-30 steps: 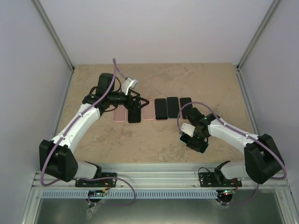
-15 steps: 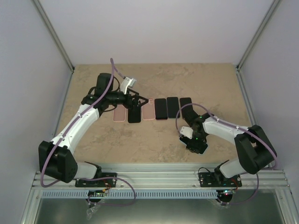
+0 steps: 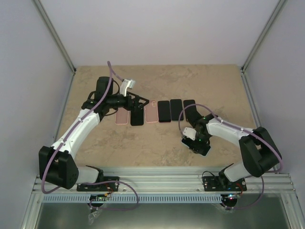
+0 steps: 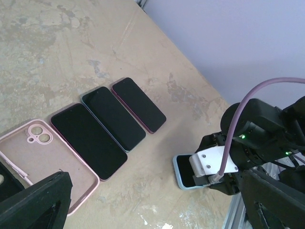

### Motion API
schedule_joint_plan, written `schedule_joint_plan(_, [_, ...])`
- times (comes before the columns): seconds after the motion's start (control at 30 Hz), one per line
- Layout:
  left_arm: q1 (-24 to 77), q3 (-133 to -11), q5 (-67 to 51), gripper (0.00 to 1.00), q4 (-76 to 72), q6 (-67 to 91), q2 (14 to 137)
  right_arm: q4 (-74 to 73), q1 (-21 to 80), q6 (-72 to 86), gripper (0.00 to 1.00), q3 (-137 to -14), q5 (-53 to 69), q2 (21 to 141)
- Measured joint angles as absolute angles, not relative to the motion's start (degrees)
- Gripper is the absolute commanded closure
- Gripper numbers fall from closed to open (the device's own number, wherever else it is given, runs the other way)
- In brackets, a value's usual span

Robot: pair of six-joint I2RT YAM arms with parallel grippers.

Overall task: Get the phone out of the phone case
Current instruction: Pick up the phone at the center of the board.

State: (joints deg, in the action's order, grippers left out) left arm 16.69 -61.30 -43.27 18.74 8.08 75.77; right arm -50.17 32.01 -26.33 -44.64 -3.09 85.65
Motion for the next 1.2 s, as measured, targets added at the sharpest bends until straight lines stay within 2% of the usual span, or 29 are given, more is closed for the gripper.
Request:
schedule_joint_plan(0.1, [16.69, -60.84, -44.05, 0.02, 18.44, 8.64, 75.77, -49.58, 32.01, -26.33, 0.48, -47.05, -2.9, 84.77])
schedule_joint_plan(0.33, [16.58, -59.79, -48.12, 0.11, 16.8, 9.96, 75.79, -45.95, 32.01, -26.35, 0.54, -57.8, -0.3, 82.67])
schedule_joint_plan(0.7, [17.34, -56.82, -51.37, 0.21, 12.08, 15.31, 75.79, -41.43, 33.91, -26.11, 0.53, -74.41, 3.66, 83.31])
schedule_joint_plan(0.93, [18.96, -56.82, -53.65, 0.3, 9.1, 17.82, 76.49, -40.91, 39.33, -25.69, 0.52, -76.88, 3.03, 84.4])
schedule_joint_plan(1.2, [20.38, -56.82, -54.65, 0.52, 6.44, 20.93, 78.52, -41.56, 43.46, -25.65, 0.52, -79.11, 1.02, 86.98])
